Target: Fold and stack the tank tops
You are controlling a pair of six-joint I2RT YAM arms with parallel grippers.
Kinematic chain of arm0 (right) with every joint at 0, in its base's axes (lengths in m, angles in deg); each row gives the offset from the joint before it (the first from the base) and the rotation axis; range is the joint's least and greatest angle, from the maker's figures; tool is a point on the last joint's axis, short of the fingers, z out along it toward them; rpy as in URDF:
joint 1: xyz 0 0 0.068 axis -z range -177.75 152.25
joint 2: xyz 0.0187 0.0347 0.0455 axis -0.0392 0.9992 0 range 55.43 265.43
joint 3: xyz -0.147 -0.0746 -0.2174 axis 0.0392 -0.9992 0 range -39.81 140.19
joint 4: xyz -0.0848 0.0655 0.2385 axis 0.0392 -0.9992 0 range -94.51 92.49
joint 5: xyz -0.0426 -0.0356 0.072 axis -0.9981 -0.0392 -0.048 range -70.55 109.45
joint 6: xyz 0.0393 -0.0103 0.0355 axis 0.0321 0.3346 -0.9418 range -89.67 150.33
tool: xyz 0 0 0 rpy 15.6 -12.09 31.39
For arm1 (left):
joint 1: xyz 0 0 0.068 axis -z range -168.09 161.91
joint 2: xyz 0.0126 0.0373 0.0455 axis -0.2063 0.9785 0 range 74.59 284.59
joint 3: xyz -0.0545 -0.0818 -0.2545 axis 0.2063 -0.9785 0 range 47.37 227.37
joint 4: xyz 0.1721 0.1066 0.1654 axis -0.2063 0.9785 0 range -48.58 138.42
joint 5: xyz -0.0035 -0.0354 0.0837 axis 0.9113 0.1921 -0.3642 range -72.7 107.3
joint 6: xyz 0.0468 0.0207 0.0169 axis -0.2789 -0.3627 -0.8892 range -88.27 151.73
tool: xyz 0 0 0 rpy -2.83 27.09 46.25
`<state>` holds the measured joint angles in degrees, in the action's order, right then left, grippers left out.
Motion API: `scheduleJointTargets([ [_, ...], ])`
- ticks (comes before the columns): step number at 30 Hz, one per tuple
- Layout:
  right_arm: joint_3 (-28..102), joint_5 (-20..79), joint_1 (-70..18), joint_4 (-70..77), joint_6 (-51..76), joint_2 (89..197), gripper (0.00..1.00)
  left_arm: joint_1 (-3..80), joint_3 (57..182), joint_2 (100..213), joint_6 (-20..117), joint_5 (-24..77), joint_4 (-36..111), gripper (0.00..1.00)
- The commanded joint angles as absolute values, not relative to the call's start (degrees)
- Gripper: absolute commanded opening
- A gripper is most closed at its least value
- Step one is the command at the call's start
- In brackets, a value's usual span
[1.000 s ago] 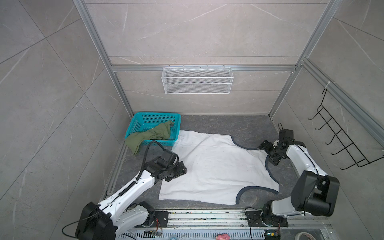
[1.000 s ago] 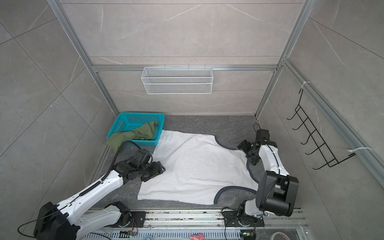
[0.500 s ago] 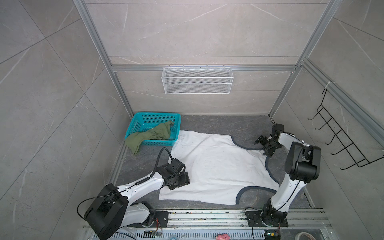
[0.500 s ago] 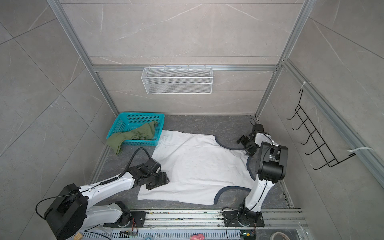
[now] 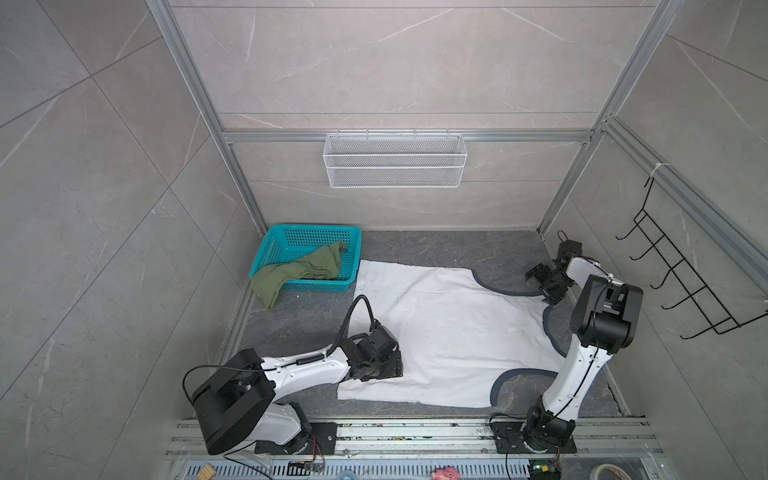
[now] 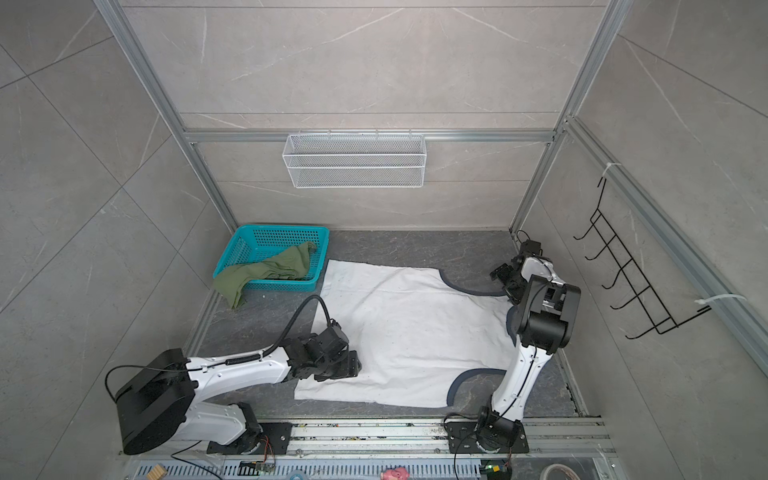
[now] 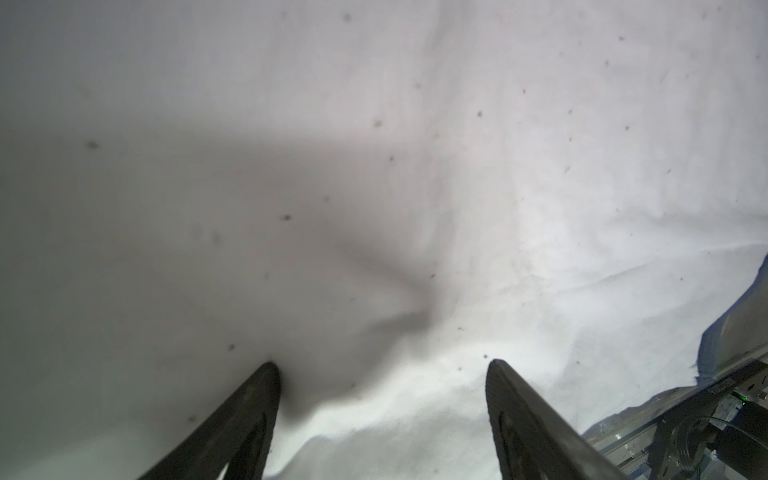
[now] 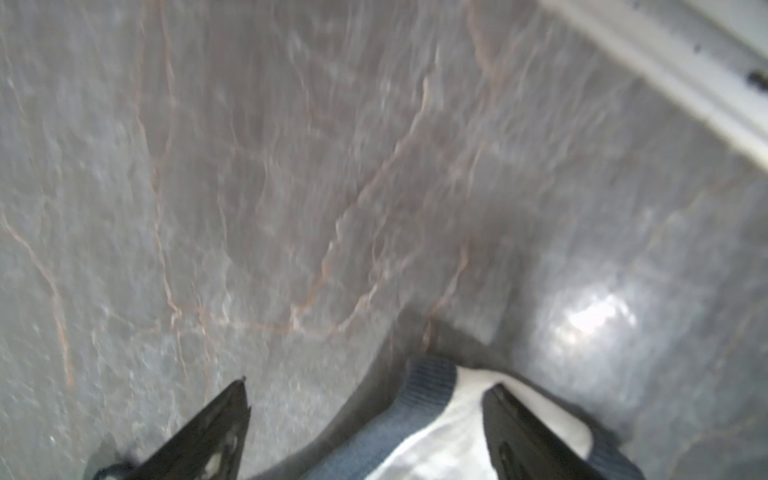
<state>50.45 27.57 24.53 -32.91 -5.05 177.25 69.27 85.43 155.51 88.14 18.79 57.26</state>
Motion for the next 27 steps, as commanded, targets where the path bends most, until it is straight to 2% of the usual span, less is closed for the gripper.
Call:
scheduleJointTargets([
  [1,53.76,26.39,26.00,-35.57,-6.25,182.35,0.89,73.85,87.08,161.04,90.09,22.58,57.45,0.81],
  [7,58.52,27.15,25.43,-37.54,-3.63,181.36,0.89,76.49,91.63,158.67,89.21,18.48,62.86,0.83],
  [10,55.27,26.68,24.19,-35.86,-2.92,176.75,0.90,72.63,96.90,155.65,85.54,14.75,70.03,0.84],
  [14,50.43,26.42,20.95,-33.60,-1.38,169.71,0.90,64.09,109.22,157.91,76.63,9.96,78.49,0.84],
  [20,46.87,29.52,11.94,-29.92,0.95,163.43,0.87,51.59,130.89,173.44,67.89,1.86,84.70,0.82],
  [27,52.98,33.57,2.67,-28.93,4.05,169.20,0.82,44.74,159.27,196.89,61.89,-6.99,92.73,0.79],
])
